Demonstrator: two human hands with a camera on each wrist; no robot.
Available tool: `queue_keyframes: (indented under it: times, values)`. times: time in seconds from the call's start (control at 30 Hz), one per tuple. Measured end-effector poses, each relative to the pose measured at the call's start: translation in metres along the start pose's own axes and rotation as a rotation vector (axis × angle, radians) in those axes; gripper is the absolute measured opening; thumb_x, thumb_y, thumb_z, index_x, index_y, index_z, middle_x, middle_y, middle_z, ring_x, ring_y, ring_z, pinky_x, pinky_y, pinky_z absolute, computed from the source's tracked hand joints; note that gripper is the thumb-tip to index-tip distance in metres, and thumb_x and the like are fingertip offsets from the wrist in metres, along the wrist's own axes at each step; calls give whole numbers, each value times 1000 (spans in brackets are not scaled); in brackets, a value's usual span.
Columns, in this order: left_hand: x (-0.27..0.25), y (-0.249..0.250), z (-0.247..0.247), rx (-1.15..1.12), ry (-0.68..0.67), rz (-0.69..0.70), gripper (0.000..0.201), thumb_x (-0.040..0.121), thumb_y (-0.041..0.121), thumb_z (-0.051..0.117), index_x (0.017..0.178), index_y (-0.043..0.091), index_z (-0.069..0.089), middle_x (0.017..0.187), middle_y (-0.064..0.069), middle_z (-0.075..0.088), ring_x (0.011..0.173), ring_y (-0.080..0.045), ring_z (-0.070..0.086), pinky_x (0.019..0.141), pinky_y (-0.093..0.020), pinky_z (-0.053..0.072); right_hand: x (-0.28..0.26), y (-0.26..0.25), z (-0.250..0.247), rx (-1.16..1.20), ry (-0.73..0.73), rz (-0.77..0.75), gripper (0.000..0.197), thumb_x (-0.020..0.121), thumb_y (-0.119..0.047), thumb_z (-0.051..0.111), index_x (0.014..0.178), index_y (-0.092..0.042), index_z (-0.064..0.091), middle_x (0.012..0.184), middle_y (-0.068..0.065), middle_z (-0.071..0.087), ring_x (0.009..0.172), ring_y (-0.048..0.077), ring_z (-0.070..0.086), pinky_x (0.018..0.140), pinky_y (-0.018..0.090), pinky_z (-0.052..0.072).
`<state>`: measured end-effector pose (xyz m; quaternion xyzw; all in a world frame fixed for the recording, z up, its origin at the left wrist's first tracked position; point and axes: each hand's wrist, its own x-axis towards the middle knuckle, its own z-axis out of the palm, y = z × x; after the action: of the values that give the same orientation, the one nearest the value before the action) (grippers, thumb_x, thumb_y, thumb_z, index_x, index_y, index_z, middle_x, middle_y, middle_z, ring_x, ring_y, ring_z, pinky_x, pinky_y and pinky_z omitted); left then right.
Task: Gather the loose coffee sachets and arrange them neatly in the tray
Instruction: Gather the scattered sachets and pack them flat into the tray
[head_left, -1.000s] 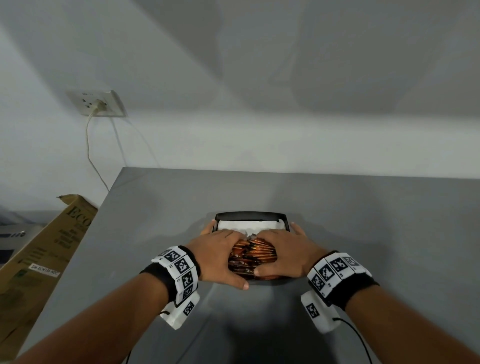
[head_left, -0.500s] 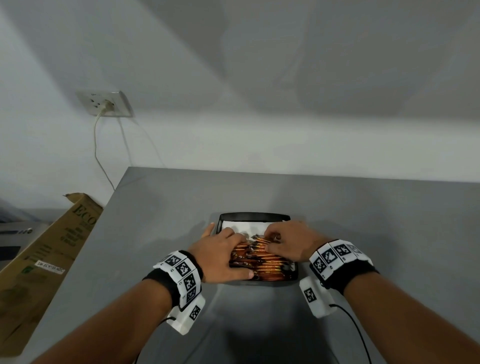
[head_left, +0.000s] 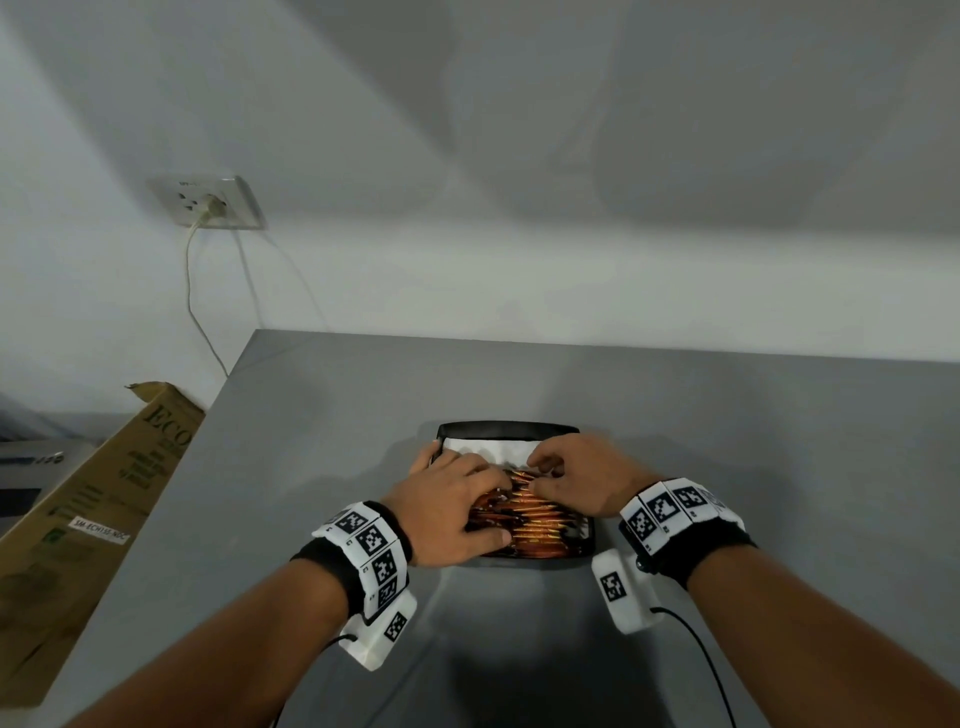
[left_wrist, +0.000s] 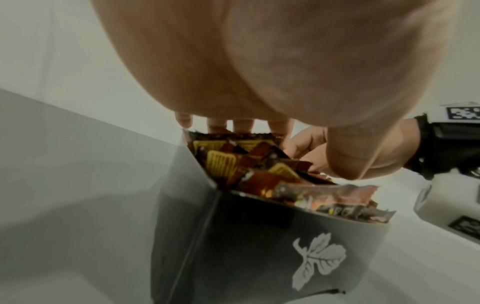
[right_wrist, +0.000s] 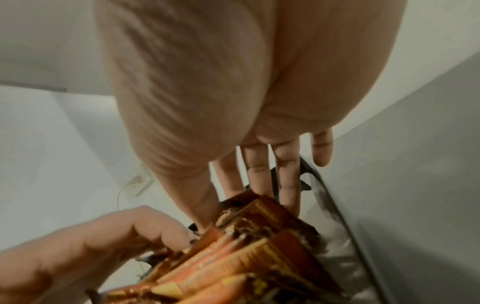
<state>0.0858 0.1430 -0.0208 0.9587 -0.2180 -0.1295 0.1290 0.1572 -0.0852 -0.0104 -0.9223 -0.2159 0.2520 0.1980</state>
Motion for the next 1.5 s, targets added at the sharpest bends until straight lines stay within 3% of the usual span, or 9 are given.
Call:
queue_keyframes:
  times: [0.17,0.47,0.57,0.67,0.87,1.03,1.17,1.33,1.5]
  values:
    - [0,-1,2,5,1,17,61,81,74,43,132,41,47,132,13,52,130,-14,44,121,-51,7,2,-3,1,-102,66,-7,24,91,-47,61,107,-32,71,103,-10,73,94,11,66,96,37,52]
    - [0,-2,1,-23,-7,6,60,82,73,43,132,40,47,130,14,52,128,-12,44,121,-53,11,2,-8,8,-407,206,-78,32,100,-50,43,115,-31,62,102,-4,73,95,17,67,107,44,38]
    - [0,-2,0,-30,-10,3,62,82,72,42,135,39,46,132,13,52,128,-13,45,120,-51,14,-3,-10,5,-273,156,-47,45,96,-62,43,124,-33,62,110,-6,74,104,15,66,112,43,37]
    - [-1,-2,-2,-22,-8,-12,64,83,71,44,137,36,46,132,12,53,126,-13,46,119,-51,17,-9,-15,0,-206,29,-15,59,89,-63,57,139,-33,54,127,-5,70,121,19,60,115,41,35]
    - [-4,0,-2,-34,2,-25,61,84,67,49,136,36,47,136,13,53,130,-12,44,121,-50,12,-3,-10,3,-252,70,-53,34,92,-57,51,114,-34,65,102,-7,73,98,16,65,106,42,42]
    - [-4,1,-4,-48,13,-40,61,83,67,51,134,35,47,131,12,56,126,-12,47,121,-47,12,-1,-8,5,-312,198,-110,34,100,-46,47,128,-29,54,110,-3,72,100,19,65,106,41,40]
    - [-4,1,-2,-6,40,-46,62,79,70,48,130,35,50,124,15,60,118,-12,45,113,-41,24,-2,-12,8,-375,226,-163,37,97,-43,52,131,-26,51,108,-3,71,100,18,65,110,38,35]
    - [-5,6,-5,-5,79,-67,62,79,70,49,129,34,50,124,15,60,115,-11,46,105,-37,28,-2,-20,8,-431,236,-156,23,99,-38,51,114,-22,58,103,-1,71,95,21,66,103,38,41]
    - [-13,10,-14,-205,236,-116,59,84,67,54,132,33,51,130,14,57,122,-7,47,104,-29,27,-15,-19,-10,-104,334,-78,19,94,-35,62,109,-24,65,95,-3,73,87,19,68,85,36,52]
